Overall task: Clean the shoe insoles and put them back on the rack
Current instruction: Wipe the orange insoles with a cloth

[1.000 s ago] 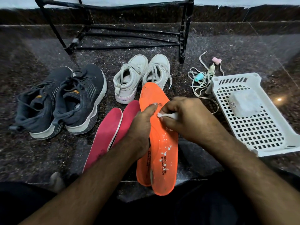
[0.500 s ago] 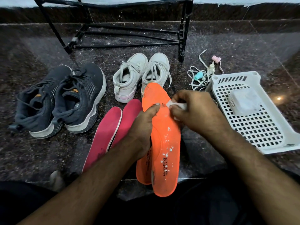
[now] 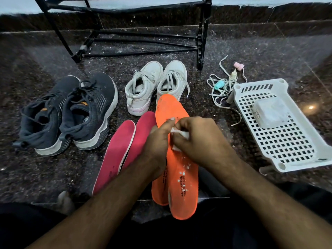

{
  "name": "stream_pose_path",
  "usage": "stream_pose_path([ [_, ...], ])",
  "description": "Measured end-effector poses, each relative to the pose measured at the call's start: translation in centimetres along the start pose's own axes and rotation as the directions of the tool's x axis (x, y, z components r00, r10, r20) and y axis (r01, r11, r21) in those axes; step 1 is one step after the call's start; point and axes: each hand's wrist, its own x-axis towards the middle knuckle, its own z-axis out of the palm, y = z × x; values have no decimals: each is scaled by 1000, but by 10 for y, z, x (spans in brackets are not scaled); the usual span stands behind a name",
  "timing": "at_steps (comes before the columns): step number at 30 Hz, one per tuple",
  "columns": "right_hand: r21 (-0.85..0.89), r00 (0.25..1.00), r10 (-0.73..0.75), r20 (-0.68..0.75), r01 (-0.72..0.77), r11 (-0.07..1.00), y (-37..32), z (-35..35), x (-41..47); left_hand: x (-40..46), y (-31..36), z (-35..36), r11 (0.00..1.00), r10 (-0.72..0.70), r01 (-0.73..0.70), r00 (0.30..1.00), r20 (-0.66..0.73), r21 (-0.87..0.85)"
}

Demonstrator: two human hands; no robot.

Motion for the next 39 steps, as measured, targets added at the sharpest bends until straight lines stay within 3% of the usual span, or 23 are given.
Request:
stream_pose_path([
  [5,-29,977,118,-178,-126,992,22,-19,25,-2,1,5,1000,24,-24,999,27,-13],
  [11,-109,992,-112,-59,105,988,-4,6,-2,1,-1,-3,999,-12,12,1000,-1,-50],
  [15,-98,985,43,-167,-59,993,20,-15,24,2,-2,0,998,0,2,999,41,-66],
  [17,-114,976,22,-216,-48,992,23,-16,22,3,-3,-1,998,6,-4,1000,25,-67],
  [22,-130,984,-175,-27,170,977,-3,6,-1,4,0,-6,996,-43,46,998,46,-75],
  [27,-81,976,41,-215,-60,995,25,-22,25,-4,3,4,997,-22,26,998,55,-75],
  [33,-14,996,-93,13,94,996,0,-2,6,-7,5,0,992,-79,87,993,89,-87],
  [37,-97,986,64,-157,-80,992,22,-25,22,-13,10,6,994,-67,75,992,104,-81],
  [39,-108,983,72,-168,-91,990,23,-28,21,-15,11,7,994,-67,74,994,91,-84],
])
